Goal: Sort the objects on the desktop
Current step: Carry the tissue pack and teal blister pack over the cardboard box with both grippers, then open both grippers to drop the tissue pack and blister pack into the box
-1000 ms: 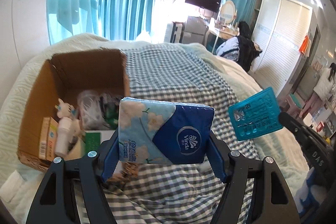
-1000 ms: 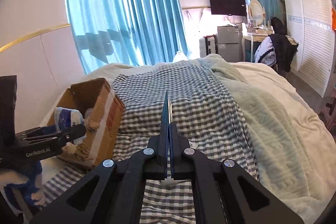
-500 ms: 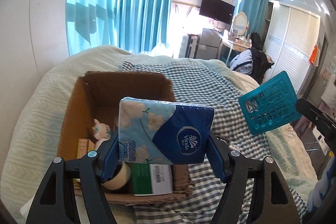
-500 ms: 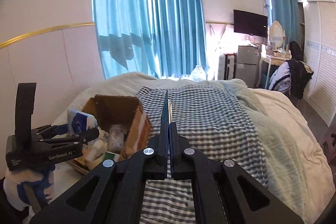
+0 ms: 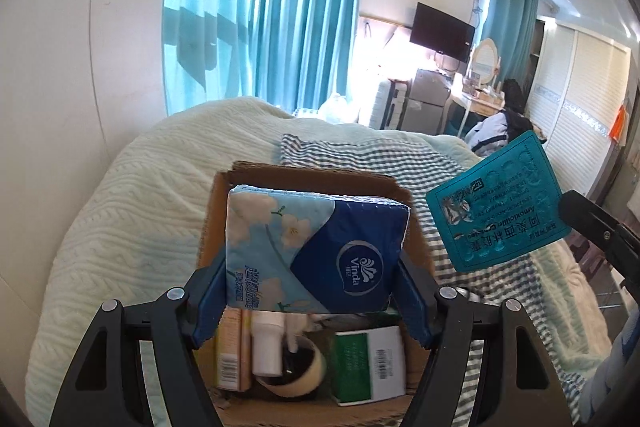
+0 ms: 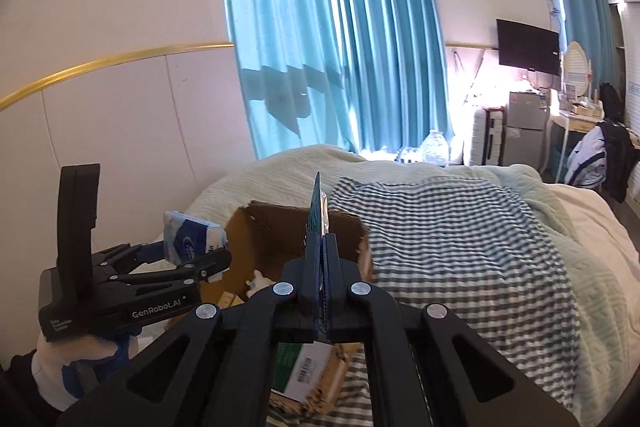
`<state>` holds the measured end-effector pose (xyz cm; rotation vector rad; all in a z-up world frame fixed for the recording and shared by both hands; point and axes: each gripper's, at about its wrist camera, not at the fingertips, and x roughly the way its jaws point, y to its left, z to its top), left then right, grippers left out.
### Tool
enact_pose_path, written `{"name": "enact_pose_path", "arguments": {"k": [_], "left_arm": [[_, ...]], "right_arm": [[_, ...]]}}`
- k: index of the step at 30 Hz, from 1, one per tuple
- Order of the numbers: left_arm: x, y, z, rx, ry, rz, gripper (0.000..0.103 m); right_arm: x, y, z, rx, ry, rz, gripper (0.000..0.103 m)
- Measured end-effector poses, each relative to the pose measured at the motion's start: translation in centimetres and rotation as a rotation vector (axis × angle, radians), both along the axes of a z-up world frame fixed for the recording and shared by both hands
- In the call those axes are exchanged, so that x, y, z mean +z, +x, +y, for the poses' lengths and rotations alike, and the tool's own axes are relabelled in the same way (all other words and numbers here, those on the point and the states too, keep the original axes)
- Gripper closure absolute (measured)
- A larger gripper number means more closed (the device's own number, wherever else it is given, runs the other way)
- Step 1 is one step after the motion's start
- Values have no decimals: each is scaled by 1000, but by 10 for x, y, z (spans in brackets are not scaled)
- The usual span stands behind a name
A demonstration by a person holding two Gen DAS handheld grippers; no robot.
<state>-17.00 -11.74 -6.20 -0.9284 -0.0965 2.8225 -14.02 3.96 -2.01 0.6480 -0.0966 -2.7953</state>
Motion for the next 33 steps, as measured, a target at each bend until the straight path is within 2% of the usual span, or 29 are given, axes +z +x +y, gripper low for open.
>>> {"name": "enact_pose_path", "arguments": {"k": [6,12,15,19,22,26,33], "left_arm": [[-15,-28,-16,23,-4,-45,29],[-42,-54,-6,-1,-41,-110,29],[-58,-67,-2,3,-57,-150,26],[-68,-78,-5,34,-44,-189,17],[-68,-79,-7,56,-35,-200,11],[-58,-73,-7,68,-36,-186,11],[-22,-43,-2,81,-22,-124,11]], "right_arm": [[-22,-29,-26,55,-8,-39,102],[-53,-59,-35,59,-14,-108,102],[-67,-73,-38,73,23,-141,102],[-81,-84,-33,88,49,-172,102],[-81,-87,-31,111,47,-173,102],[-74,-82,-29,108,45,-153,102],[-49,-52,-17,85,24,-122,102]]}}
